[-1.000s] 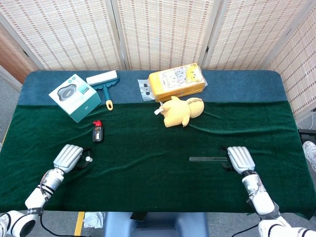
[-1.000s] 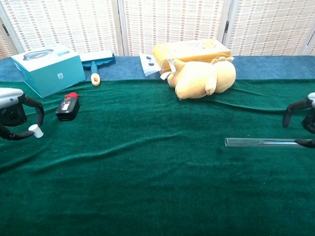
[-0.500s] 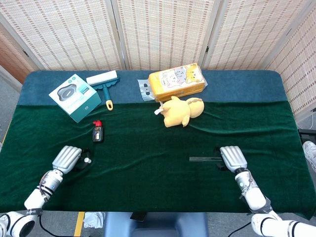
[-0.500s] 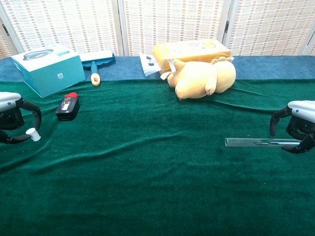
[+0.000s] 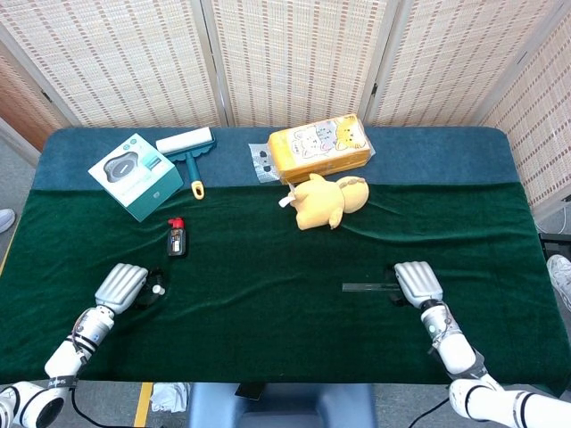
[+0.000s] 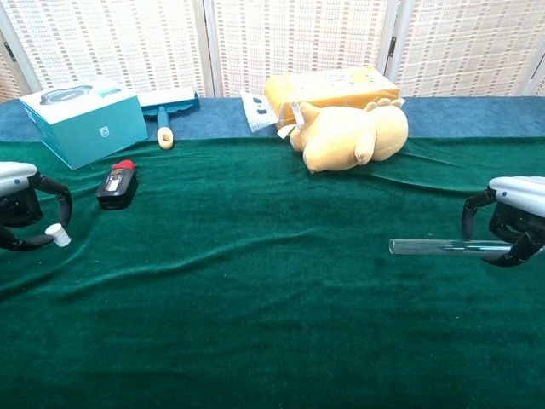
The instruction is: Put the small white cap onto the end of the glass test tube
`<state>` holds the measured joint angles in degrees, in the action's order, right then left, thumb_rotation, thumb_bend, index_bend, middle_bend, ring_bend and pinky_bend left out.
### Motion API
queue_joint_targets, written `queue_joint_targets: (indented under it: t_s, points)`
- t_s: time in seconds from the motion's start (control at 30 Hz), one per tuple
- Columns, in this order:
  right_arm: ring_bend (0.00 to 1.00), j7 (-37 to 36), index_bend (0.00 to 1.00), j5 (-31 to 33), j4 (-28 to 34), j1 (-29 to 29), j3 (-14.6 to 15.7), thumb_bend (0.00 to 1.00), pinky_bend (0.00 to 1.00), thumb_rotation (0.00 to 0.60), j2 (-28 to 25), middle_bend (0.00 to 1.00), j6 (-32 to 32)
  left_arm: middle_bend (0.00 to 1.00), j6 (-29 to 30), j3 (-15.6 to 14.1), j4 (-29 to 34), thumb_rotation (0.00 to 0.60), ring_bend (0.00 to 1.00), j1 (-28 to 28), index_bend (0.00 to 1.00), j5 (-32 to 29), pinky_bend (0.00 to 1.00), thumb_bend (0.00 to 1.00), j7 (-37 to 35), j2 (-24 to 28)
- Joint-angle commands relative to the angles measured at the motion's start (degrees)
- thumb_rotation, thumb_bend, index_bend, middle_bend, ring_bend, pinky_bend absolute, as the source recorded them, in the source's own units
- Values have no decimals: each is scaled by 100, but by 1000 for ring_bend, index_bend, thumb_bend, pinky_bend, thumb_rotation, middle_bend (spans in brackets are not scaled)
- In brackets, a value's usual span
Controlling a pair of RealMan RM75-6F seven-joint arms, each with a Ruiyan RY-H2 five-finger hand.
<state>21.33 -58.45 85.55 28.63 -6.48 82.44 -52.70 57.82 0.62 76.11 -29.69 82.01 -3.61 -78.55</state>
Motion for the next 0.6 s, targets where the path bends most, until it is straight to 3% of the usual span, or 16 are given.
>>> queue_joint_targets:
  t_s: [0.03, 0.6]
  points:
    - [936, 12, 451, 34, -29, 33, 6, 347, 1000, 600, 40, 897, 0, 1000, 1, -1, -8, 600, 917, 4, 581, 3, 853, 464, -14, -3]
    - [935, 112, 466, 228, -48, 190, 37, 346, 1000, 600, 101, 896, -12, 1000, -12, 0, -24, 600, 917, 12, 582, 5, 854, 463, -32, 19]
